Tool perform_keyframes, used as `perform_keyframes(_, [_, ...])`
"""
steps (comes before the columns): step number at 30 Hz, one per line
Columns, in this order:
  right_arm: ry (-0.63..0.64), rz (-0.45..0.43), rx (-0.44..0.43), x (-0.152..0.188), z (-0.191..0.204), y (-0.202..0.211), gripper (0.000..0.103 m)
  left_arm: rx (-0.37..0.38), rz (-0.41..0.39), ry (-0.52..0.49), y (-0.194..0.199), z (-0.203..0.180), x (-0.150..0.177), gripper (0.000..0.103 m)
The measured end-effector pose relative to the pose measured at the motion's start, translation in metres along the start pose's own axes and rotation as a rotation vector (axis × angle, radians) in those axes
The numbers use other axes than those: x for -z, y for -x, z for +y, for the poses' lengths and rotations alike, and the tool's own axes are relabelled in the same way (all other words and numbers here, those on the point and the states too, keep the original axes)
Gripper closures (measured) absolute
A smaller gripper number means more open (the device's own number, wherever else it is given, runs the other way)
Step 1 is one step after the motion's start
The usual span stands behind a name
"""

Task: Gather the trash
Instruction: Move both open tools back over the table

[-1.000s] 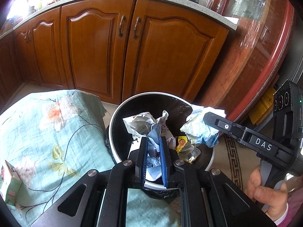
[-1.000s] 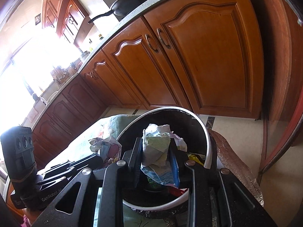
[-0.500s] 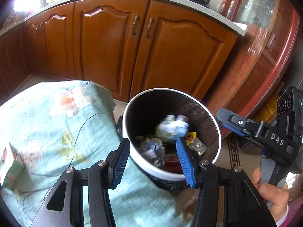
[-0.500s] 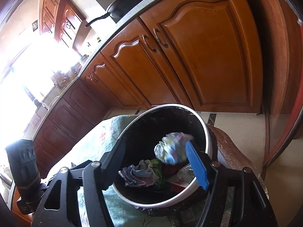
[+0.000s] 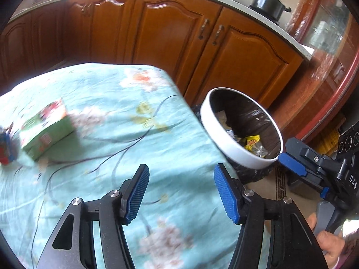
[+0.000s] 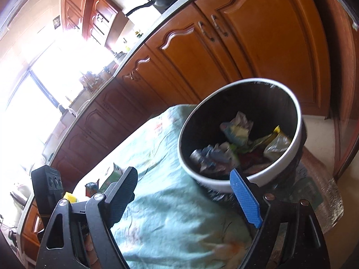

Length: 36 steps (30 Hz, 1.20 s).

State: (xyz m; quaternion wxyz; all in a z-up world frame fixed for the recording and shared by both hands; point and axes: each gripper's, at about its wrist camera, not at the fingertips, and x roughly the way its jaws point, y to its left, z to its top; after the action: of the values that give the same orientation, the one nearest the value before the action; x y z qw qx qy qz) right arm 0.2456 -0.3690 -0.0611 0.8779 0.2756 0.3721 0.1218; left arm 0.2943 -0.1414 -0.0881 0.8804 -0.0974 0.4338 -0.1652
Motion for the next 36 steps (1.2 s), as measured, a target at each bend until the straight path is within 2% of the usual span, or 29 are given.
perform_keyframes(8, [0.018, 0.067, -0.037, 0.034, 0.032, -0.018, 0.016, -0.057, -0.029, 0.081, 0.045, 0.047, 0.029, 0.044])
perform_keyframes(19, [0.081, 0.168, -0.075, 0.059, 0.075, -0.055, 0.016, -0.128, -0.059, 0.212, 0.091, 0.105, 0.056, 0.043])
perform_keyframes(28, [0.169, 0.212, -0.113, 0.062, 0.117, -0.083, 0.016, -0.189, -0.118, 0.264, 0.120, 0.140, 0.050, 0.044])
perform_keyframes(36, [0.224, 0.249, -0.130, 0.060, 0.146, -0.113, 0.016, -0.257, -0.151, 0.267, 0.137, 0.167, 0.041, 0.043])
